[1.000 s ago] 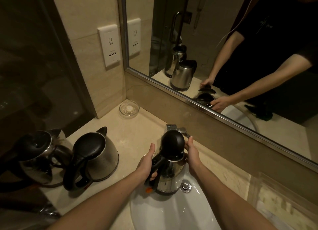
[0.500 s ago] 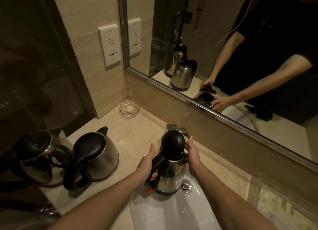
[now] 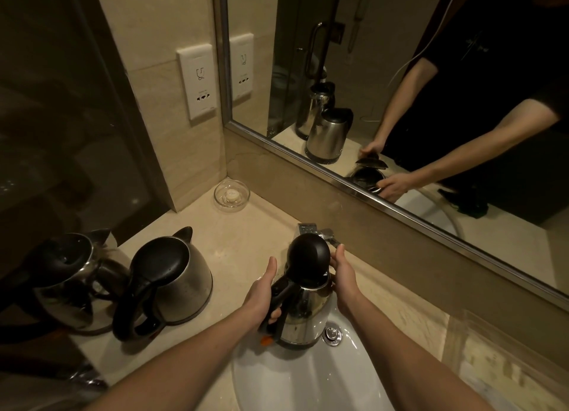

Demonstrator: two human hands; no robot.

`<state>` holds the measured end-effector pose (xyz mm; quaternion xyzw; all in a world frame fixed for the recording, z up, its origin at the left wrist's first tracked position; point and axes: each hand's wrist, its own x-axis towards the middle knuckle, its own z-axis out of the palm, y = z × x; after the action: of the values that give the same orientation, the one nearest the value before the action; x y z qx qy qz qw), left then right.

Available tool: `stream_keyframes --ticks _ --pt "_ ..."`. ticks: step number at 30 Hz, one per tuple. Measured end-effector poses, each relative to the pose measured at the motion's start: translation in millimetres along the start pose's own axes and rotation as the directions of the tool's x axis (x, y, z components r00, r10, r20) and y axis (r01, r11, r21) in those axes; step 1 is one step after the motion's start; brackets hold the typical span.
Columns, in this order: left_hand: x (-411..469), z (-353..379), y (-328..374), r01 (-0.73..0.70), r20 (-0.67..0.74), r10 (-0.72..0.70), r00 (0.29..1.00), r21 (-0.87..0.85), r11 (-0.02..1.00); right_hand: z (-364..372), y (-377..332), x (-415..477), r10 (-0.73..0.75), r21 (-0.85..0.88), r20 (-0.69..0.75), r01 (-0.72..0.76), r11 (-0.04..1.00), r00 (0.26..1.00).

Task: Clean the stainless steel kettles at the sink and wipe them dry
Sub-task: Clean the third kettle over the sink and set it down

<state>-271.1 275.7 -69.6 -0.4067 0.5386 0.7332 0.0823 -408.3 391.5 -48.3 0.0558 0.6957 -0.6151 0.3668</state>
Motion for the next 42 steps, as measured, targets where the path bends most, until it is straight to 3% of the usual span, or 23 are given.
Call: stream_keyframes --ticks 42 --pt "11.5 -0.5 -6.6 0.006 0.011 -0.006 1.000 -0.024 1.000 0.6 0.3 7.0 -0.007 0.054 -0.036 0.009 0.998 0.999"
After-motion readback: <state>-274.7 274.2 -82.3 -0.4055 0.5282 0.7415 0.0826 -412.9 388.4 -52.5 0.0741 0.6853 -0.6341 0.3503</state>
